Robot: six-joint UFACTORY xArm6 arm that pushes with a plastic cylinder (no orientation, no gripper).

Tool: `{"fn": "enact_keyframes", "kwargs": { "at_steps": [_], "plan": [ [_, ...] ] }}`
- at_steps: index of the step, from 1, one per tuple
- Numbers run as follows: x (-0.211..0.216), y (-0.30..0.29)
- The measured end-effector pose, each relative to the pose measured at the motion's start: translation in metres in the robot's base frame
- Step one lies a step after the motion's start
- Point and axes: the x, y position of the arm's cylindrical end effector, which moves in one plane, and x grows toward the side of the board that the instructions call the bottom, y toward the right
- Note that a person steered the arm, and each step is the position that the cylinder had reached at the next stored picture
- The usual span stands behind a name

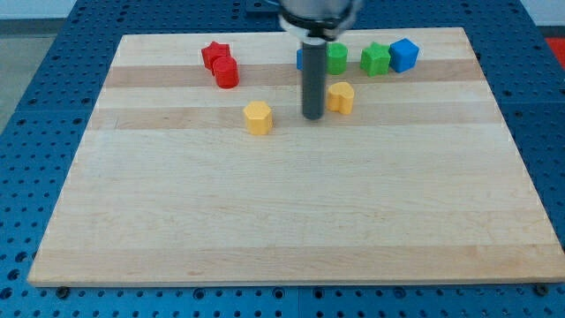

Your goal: Move yellow heart into the yellow hexagon

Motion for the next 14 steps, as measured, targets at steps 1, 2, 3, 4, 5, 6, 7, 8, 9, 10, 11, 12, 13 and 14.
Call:
{"fn": "enact_keyframes", "kwargs": {
  "at_steps": [1,2,3,4,5,6,7,8,9,10,11,12,13,14],
  "plan": [
    [0.009,0.046],
    [0.009,0.082],
    [0.007,0.107],
    [-0.013,0.097],
    [-0.027,0.080],
    [-0.027,0.066],
    [-0.027,0.056],
    [-0.027,0.042],
    [-0.027,0.016],
    [-0.027,0.024],
    [-0.047,0.030],
    [-0.058,0.023],
    [-0.032,-0.002],
    [0.007,-0.024]
  ]
}}
